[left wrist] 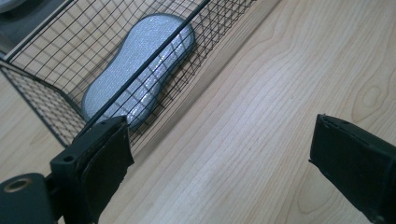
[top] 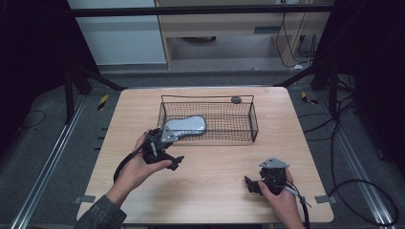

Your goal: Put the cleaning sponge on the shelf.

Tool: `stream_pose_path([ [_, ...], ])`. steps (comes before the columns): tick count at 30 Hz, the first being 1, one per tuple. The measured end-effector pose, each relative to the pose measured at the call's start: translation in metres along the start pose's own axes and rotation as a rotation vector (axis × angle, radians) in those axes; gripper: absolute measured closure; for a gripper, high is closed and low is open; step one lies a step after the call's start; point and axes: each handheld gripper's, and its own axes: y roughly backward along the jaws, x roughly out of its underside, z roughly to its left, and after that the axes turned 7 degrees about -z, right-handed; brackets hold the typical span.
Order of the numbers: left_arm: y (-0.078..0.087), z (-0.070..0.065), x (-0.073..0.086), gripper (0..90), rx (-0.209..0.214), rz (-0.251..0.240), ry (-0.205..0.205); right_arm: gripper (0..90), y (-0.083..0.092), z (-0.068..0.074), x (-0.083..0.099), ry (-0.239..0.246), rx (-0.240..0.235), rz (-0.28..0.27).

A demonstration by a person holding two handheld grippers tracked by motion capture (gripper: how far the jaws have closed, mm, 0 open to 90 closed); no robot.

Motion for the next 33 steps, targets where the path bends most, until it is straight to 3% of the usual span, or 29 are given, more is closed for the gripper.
stream_pose_path([
  [5, 0.002, 0.004, 0.013, 4.9, -0.029, -0.002, 0.036, 0.7, 0.0, 0.0, 0.0, 0.0, 0.0, 0.0],
  [11, -0.001, 0.016, 0.038, 4.9, -0.066, 0.032, 0.076, 0.7, 0.0, 0.0, 0.0, 0.0, 0.0, 0.0],
  [23, -0.014, 0.044, 0.081, 4.3, -0.103, 0.056, 0.207, 0.7, 0.0, 0.0, 0.0, 0.0, 0.0, 0.0],
  [33, -0.021, 0.061, 0.108, 4.2, -0.128, 0.07, 0.272, 0.7, 0.0, 0.0, 0.0, 0.0, 0.0, 0.0],
])
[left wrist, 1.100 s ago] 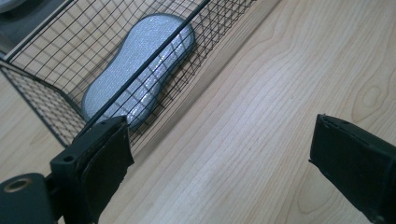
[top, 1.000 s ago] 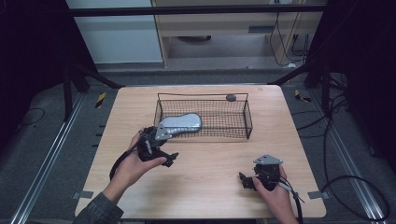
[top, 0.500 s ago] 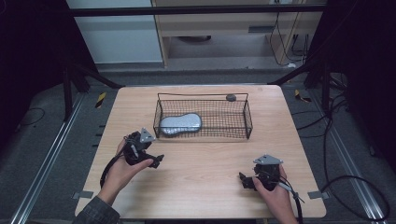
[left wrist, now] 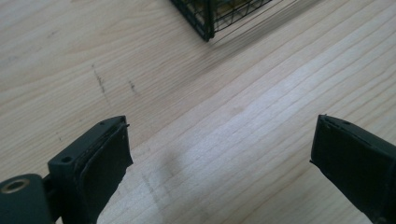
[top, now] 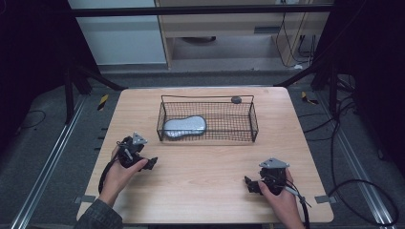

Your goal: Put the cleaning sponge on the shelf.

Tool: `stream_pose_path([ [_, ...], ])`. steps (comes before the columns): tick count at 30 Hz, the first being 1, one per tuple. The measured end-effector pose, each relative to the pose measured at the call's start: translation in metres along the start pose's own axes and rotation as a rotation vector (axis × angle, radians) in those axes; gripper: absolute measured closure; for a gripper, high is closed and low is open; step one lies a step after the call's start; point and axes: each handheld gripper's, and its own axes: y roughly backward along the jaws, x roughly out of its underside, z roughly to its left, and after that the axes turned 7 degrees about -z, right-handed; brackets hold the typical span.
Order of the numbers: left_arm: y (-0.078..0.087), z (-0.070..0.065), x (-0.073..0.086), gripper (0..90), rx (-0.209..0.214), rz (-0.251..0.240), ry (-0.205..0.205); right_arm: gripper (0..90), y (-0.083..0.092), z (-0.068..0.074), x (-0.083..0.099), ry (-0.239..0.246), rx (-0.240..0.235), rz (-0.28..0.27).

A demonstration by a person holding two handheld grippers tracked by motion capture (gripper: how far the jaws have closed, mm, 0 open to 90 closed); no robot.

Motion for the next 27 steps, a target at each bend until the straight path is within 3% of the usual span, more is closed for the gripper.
stream_pose_path([
  [4, -0.005, 0.01, 0.01, 4.2, -0.017, 0.0, 0.02, 0.7, 0.0, 0.0, 0.0, 0.0, 0.0, 0.0],
  [11, -0.009, 0.022, 0.019, 4.0, -0.042, -0.042, 0.05, 0.5, 0.0, 0.0, 0.0, 0.0, -0.003, 0.001],
  [16, -0.016, 0.027, 0.024, 3.8, -0.058, -0.033, 0.081, 0.5, 0.0, 0.0, 0.0, 0.0, -0.003, 0.001],
  [20, -0.018, 0.029, 0.028, 2.6, -0.047, -0.05, 0.113, 0.5, 0.0, 0.0, 0.0, 0.0, -0.003, 0.001],
  [23, -0.02, 0.03, 0.034, 1.0, -0.034, -0.092, 0.145, 0.4, 0.0, 0.0, 0.0, 0.002, -0.003, 0.002],
  [27, -0.02, 0.031, 0.037, 0.0, -0.03, -0.119, 0.145, 0.4, 0.0, 0.0, 0.0, 0.002, -0.002, 0.002],
])
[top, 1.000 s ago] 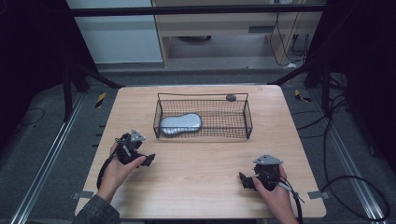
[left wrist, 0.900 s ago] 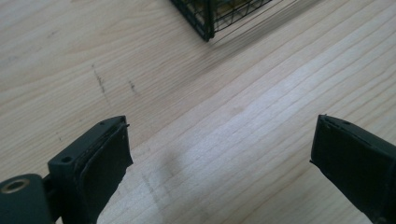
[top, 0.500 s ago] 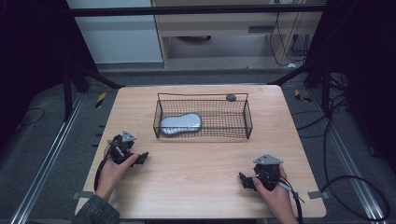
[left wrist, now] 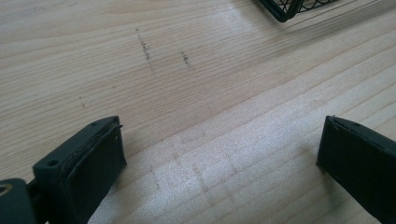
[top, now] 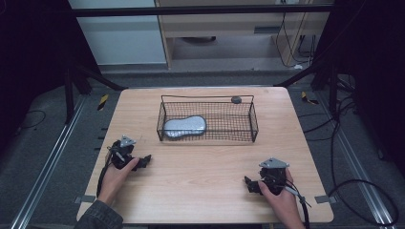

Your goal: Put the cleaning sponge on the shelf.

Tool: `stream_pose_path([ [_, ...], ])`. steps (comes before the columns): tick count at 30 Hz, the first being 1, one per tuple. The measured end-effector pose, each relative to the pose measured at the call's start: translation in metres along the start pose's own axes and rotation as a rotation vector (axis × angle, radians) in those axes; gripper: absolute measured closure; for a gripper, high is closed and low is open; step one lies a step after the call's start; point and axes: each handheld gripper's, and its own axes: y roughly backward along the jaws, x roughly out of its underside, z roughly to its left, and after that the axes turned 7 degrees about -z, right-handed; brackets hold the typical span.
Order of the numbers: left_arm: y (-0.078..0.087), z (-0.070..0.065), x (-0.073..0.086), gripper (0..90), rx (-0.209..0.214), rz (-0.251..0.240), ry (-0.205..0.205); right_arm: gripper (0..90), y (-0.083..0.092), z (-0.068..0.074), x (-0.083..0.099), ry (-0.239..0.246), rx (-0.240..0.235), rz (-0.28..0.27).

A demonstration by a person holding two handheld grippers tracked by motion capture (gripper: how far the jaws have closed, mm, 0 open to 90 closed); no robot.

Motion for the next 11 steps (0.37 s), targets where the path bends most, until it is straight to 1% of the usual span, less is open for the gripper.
stream_pose_path([
  [11, 0.0005, 0.0, 0.0002, 0.0, -0.002, 0.002, -0.001, 0.3, -0.0005, 0.0004, -0.0005, -0.007, 0.001, 0.0],
])
